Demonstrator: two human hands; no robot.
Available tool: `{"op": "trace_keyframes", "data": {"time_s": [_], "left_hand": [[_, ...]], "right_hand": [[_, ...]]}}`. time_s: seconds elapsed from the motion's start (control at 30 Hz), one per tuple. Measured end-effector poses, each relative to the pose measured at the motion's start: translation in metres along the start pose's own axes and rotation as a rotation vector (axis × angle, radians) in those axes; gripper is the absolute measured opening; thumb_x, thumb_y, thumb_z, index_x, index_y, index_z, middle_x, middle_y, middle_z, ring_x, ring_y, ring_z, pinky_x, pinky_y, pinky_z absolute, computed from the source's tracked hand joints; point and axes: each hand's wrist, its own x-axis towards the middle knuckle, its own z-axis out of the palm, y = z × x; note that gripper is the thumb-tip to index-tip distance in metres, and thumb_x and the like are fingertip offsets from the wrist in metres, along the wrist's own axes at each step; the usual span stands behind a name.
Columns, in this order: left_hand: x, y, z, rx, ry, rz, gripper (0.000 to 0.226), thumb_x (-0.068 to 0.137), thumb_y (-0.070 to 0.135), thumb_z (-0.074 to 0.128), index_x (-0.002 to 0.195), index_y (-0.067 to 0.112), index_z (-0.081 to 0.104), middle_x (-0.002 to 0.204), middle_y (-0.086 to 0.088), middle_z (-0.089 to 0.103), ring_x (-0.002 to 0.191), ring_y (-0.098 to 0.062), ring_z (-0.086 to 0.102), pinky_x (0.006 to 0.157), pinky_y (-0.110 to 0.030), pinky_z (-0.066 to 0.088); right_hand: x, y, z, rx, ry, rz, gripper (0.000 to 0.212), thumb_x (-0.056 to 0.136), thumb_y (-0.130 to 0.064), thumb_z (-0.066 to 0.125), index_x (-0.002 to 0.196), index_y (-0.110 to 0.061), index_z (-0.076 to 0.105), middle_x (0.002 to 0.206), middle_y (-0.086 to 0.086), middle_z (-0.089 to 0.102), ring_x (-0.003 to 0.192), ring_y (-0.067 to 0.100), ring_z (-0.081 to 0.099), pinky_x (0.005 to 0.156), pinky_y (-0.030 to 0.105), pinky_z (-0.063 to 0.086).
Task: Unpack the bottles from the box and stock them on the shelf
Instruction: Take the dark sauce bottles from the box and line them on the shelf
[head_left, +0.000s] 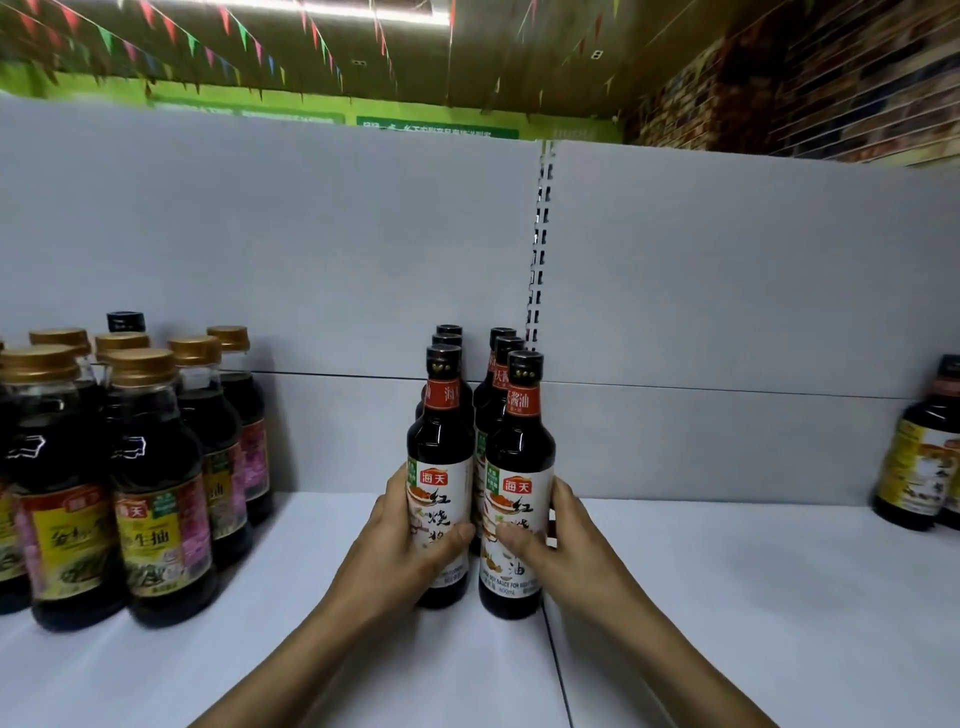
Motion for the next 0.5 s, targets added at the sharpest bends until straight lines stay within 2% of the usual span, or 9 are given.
{"op": "trace_keyframes", "data": {"time_s": [0.1, 0.2, 0.4, 0.5], "left_hand": [[-0.003, 0.0, 0.002, 0.003, -0.002, 0.043, 0.075, 0.081, 0.061, 0.07, 0.144, 0.057, 0.029, 0.139, 0.022, 0.058, 0.126, -0.003, 0.06, 0.105, -0.044, 0.053], [-0.004, -0.002, 0.002, 0.0, -0.008, 0.066, 0.075, 0.084, 0.062, 0.068, 0.146, 0.056, 0.025, 0.141, 0.025, 0.056, 0.128, 0.0, 0.058, 0.107, -0.042, 0.052], [-0.003, -0.007, 0.003, -0.007, -0.006, 0.072, 0.074, 0.083, 0.066, 0.066, 0.146, 0.054, 0.029, 0.14, 0.025, 0.057, 0.126, 0.001, 0.059, 0.106, -0.042, 0.052], [-0.002, -0.011, 0.004, -0.003, 0.0, 0.076, 0.076, 0.081, 0.071, 0.065, 0.146, 0.053, 0.029, 0.141, 0.025, 0.056, 0.126, 0.0, 0.059, 0.106, -0.042, 0.053]], "right_hand": [[0.002, 0.0, 0.004, -0.013, 0.01, -0.003, 0.057, 0.093, -0.032, 0.073, 0.141, -0.037, 0.043, 0.139, -0.009, 0.058, 0.124, 0.006, 0.06, 0.106, 0.036, 0.052], [0.004, 0.002, 0.007, -0.003, 0.014, -0.005, 0.06, 0.092, -0.036, 0.072, 0.143, -0.038, 0.042, 0.139, -0.011, 0.058, 0.124, 0.005, 0.06, 0.107, 0.036, 0.052], [0.008, 0.004, 0.014, 0.019, 0.021, -0.009, 0.082, 0.069, -0.067, 0.067, 0.143, -0.043, 0.04, 0.14, -0.015, 0.058, 0.127, 0.006, 0.059, 0.109, 0.042, 0.051], [0.01, 0.004, 0.017, 0.032, 0.019, -0.003, 0.079, 0.073, -0.064, 0.068, 0.144, -0.042, 0.039, 0.142, -0.015, 0.057, 0.128, 0.006, 0.058, 0.109, 0.041, 0.051]]}}
